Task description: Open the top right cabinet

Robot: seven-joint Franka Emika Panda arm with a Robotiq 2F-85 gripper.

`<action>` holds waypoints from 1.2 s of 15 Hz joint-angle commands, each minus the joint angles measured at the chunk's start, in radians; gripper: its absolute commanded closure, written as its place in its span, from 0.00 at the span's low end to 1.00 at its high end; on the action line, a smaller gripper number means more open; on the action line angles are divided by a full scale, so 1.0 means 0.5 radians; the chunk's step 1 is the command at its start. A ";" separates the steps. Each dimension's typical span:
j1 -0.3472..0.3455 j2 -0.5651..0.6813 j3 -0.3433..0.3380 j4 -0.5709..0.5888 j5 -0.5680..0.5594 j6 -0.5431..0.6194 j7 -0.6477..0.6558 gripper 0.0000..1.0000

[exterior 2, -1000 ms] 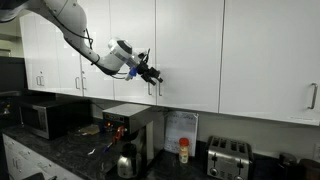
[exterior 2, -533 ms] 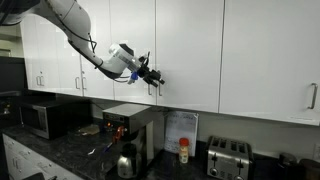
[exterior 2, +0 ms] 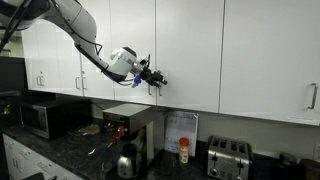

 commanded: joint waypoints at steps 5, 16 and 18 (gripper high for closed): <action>0.006 0.032 -0.022 0.073 -0.316 -0.035 0.127 0.00; 0.078 -0.161 -0.007 -0.081 -0.241 -0.417 -0.033 0.00; 0.089 -0.186 0.000 -0.093 -0.224 -0.482 -0.060 0.00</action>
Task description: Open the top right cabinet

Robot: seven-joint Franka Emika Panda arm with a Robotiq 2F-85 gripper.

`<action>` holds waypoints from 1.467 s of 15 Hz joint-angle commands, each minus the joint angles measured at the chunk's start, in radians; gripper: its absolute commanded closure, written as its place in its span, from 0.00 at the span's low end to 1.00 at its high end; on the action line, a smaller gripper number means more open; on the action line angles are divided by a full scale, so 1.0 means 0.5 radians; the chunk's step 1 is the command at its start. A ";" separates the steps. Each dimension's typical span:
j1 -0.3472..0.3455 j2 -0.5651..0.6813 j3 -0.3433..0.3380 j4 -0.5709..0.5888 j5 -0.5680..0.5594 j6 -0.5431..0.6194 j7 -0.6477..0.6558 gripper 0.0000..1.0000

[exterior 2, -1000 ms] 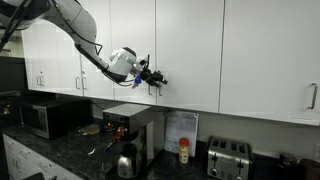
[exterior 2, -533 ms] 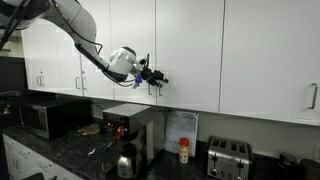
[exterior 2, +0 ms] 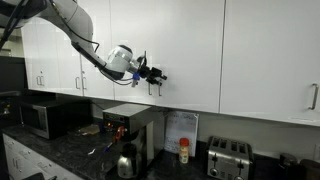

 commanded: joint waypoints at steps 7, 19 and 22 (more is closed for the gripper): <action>0.005 -0.196 -0.009 -0.133 0.035 -0.219 -0.149 0.00; -0.037 -0.330 -0.046 -0.236 0.342 -0.211 -0.417 0.00; -0.039 -0.373 -0.057 -0.266 0.400 -0.216 -0.467 0.00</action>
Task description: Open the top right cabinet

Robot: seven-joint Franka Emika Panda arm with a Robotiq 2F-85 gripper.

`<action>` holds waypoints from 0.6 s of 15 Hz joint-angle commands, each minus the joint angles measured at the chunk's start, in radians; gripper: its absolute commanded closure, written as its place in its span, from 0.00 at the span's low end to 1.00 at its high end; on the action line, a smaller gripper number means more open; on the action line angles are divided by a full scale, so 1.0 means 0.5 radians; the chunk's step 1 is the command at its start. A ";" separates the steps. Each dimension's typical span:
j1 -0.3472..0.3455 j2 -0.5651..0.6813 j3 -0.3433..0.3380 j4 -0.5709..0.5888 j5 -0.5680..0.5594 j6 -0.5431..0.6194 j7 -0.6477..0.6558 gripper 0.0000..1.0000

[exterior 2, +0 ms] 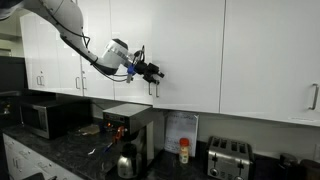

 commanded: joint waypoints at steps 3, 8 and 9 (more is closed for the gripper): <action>-0.061 -0.181 -0.043 -0.130 0.054 -0.083 -0.116 0.00; -0.084 -0.238 -0.068 -0.191 0.060 -0.087 -0.127 0.00; -0.089 -0.247 -0.073 -0.203 0.064 -0.082 -0.128 0.00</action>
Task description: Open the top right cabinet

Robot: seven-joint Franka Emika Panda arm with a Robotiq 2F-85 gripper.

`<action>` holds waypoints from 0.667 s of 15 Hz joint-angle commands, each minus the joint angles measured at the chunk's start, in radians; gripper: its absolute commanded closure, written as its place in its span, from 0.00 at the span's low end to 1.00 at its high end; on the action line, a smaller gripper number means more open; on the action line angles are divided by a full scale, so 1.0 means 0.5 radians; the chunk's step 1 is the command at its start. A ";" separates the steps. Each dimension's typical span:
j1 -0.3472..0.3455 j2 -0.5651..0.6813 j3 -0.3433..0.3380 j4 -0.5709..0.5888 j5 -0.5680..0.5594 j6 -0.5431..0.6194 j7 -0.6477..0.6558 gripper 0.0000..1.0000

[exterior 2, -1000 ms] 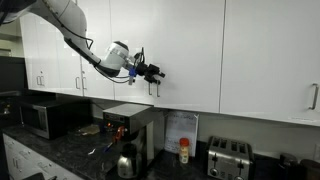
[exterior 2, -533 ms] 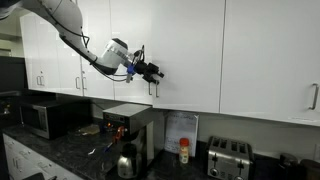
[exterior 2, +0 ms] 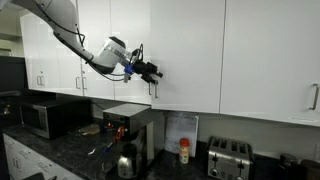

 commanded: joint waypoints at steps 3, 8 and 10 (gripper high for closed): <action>-0.099 -0.163 -0.063 -0.110 0.035 -0.072 -0.090 0.00; -0.127 -0.234 -0.089 -0.189 0.038 -0.073 -0.076 0.00; -0.141 -0.264 -0.101 -0.220 0.031 -0.069 -0.065 0.00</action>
